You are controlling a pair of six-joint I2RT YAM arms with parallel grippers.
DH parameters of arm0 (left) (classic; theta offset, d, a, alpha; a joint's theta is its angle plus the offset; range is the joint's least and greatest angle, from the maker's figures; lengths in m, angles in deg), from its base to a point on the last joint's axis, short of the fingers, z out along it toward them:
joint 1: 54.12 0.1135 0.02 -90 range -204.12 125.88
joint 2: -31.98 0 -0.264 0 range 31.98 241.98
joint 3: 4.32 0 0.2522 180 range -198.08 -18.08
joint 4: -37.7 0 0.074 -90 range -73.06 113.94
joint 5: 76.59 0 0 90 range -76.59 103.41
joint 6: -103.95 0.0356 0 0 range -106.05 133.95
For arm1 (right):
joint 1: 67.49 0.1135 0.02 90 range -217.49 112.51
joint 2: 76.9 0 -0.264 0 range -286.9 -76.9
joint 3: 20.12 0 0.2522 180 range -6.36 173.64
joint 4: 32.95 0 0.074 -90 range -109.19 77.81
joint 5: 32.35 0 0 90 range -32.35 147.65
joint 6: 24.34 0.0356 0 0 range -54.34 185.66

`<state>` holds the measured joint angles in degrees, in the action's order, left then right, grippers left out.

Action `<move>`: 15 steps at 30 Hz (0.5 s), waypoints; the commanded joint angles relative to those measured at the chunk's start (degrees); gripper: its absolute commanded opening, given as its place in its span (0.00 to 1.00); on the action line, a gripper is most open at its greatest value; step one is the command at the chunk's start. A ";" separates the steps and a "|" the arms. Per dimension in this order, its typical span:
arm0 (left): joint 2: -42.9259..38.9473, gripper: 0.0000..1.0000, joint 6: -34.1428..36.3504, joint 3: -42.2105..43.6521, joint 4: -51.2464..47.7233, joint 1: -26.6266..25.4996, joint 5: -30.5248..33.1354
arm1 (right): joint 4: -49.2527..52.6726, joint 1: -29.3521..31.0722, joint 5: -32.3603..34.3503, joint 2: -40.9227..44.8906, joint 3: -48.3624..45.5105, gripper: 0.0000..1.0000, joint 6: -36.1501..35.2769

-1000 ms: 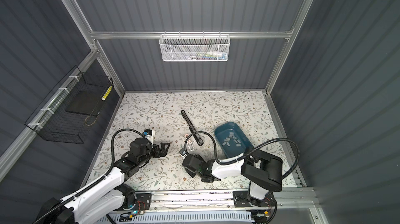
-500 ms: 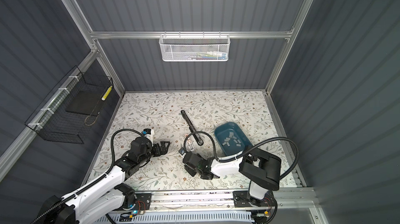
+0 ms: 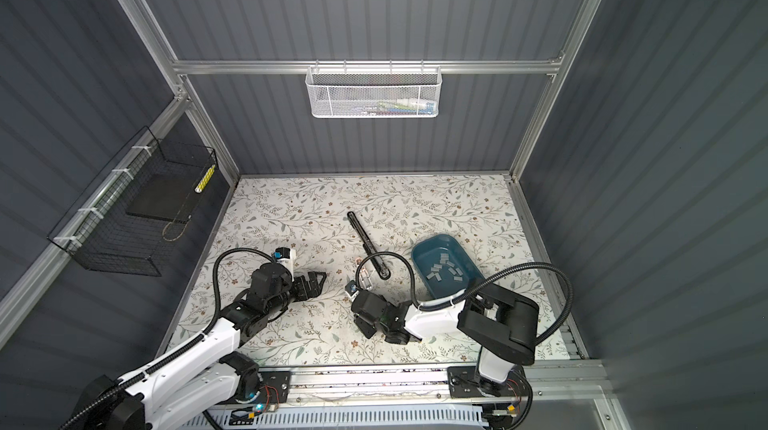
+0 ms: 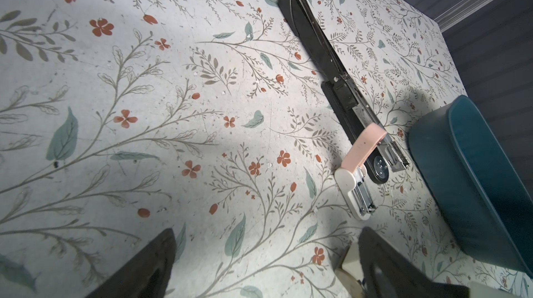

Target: Load the staples into the stapler

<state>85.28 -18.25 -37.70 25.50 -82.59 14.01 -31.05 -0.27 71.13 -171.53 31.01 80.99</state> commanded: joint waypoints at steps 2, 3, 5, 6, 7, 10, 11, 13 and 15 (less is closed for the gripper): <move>1.13 0.99 -0.82 0.15 1.36 -0.34 -0.66 | 3.97 -0.12 0.91 -0.28 -2.42 0.31 0.77; 1.58 0.99 -0.82 0.27 1.87 -0.36 -0.96 | 4.11 -0.10 1.11 -0.51 -2.32 0.29 0.77; 2.44 0.99 -0.74 0.54 2.91 -0.36 -1.52 | 4.40 -0.02 0.11 -0.54 -1.93 0.27 0.43; 3.04 0.99 -0.73 0.61 3.33 -0.36 -1.65 | 4.11 -0.02 -0.03 -0.41 -2.02 0.26 0.24; 3.80 0.99 -0.69 0.57 3.74 -0.33 -1.72 | 4.04 0.05 -0.07 -0.35 -2.16 0.26 0.17; 5.96 0.99 -0.58 0.64 5.56 -0.36 -3.00 | 3.77 0.00 -0.44 -0.34 -2.25 0.23 0.05; 6.69 0.99 -0.58 0.63 6.29 -0.36 -3.46 | 3.70 0.07 -0.72 -0.22 -2.21 0.23 -0.04; 8.39 0.98 -0.76 0.85 8.00 -0.70 -3.94 | 3.50 0.10 -0.70 -0.19 -2.24 0.21 -0.06; 10.01 0.98 -1.13 1.08 9.57 -1.16 -4.24 | 3.61 0.04 -0.35 -0.67 -2.01 0.19 -0.04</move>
<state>93.89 -18.41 -37.57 31.71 -83.12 11.39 -31.68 -0.27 71.13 -171.23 30.40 81.45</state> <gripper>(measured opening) 0.984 0.292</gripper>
